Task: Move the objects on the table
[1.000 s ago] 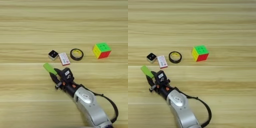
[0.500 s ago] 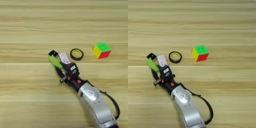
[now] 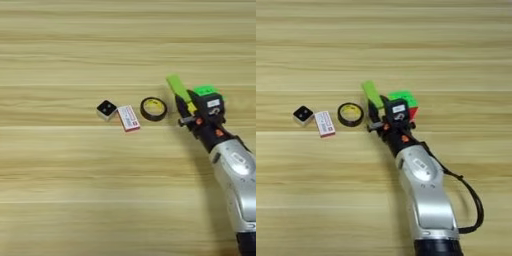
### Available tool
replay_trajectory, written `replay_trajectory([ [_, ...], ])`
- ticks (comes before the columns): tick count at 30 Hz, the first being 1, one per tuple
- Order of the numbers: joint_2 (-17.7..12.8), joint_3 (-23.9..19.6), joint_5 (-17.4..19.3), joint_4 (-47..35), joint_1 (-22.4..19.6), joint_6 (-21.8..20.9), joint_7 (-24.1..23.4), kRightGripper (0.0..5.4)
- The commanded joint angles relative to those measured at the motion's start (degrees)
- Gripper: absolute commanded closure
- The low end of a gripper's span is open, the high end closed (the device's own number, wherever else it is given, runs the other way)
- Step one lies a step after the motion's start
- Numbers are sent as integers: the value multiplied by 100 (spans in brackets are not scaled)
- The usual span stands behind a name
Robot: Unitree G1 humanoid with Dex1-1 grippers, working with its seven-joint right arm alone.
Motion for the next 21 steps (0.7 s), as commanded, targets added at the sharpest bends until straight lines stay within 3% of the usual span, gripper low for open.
replay_trajectory([
  [1,-288,-469,205,122,-513,-15,-138,403],
  [7,-449,-830,311,816,-763,-153,-192,403],
  [14,-462,-854,292,1253,-893,-289,-138,403],
  [21,-430,-777,285,1196,-867,-327,-94,403],
])
